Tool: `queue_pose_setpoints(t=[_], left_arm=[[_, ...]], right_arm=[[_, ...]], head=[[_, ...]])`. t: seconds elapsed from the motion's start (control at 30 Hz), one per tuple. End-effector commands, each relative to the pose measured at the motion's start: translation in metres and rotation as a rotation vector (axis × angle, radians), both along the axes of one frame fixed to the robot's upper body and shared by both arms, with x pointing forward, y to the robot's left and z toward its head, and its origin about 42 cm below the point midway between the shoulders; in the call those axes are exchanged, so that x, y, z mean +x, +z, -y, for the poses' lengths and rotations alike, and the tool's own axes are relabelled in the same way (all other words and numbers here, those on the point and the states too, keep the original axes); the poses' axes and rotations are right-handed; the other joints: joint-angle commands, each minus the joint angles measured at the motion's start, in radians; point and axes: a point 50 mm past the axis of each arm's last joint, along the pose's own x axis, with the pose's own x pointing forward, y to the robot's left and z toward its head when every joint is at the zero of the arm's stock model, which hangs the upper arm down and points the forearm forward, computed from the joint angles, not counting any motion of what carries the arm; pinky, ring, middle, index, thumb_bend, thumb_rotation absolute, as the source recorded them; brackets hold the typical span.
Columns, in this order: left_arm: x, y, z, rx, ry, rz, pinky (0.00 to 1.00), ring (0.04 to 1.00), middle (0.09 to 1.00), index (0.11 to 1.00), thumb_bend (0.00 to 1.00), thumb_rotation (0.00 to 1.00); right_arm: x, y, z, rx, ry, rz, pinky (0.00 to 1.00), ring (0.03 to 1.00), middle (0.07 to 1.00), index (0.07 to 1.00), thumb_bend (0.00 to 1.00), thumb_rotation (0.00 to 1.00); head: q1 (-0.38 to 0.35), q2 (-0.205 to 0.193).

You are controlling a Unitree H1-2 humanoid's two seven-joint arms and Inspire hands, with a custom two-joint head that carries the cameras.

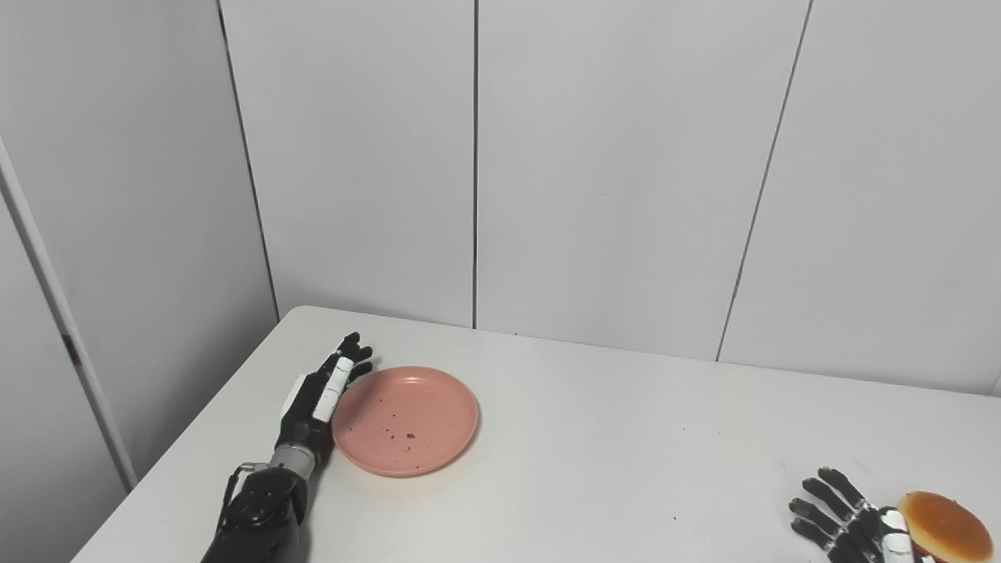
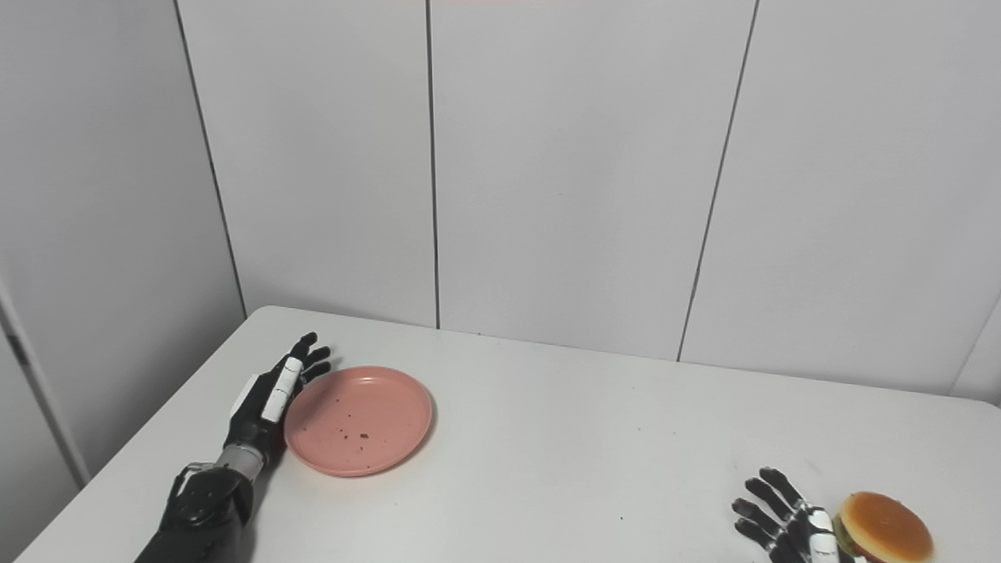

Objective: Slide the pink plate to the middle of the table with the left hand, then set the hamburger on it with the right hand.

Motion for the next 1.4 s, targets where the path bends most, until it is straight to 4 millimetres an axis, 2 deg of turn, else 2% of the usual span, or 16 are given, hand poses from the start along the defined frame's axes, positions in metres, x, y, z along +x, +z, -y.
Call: queue_pose_setpoints(t=[0.0,0.37,0.57,0.77,0.87,1.37], left_arm=[[0.011,0.017,0.014,0.013,-0.054,0.043,0.87,0.902,0.901,0.929,0.93,0.87],[0.01,0.016,0.039,0.013,-0.112,0.046,0.89,0.911,0.911,0.931,0.94,0.86],[0.009,0.015,0.051,0.023,-0.127,0.03,0.85,0.888,0.889,0.914,0.95,0.87],[0.007,0.016,0.063,-0.01,-0.16,0.019,0.9,0.907,0.896,0.916,0.95,0.87],[0.004,0.017,0.069,-0.04,-0.172,0.018,0.88,0.898,0.898,0.914,0.93,0.85],[-0.004,0.021,0.098,-0.065,-0.262,0.019,0.86,0.898,0.898,0.923,0.91,0.88]], right_arm=[[-0.018,-0.027,-0.009,0.038,0.002,-0.09,0.78,0.77,0.831,0.833,0.79,1.0],[-0.019,-0.025,-0.014,0.041,0.0,-0.088,0.77,0.77,0.829,0.824,0.81,0.99],[-0.02,-0.022,-0.019,0.039,0.003,-0.086,0.76,0.774,0.832,0.832,0.79,1.0],[-0.021,-0.018,-0.026,0.039,0.0,-0.082,0.75,0.765,0.829,0.827,0.79,1.0],[-0.022,-0.015,-0.03,0.036,0.003,-0.082,0.76,0.771,0.832,0.83,0.79,1.0],[-0.023,-0.005,-0.056,0.01,-0.005,-0.08,0.77,0.769,0.834,0.839,0.78,1.0]], head=[[-0.002,0.001],[-0.024,0.013],[-0.046,0.024],[-0.091,0.048],[-0.106,0.056],[-0.234,0.099]])
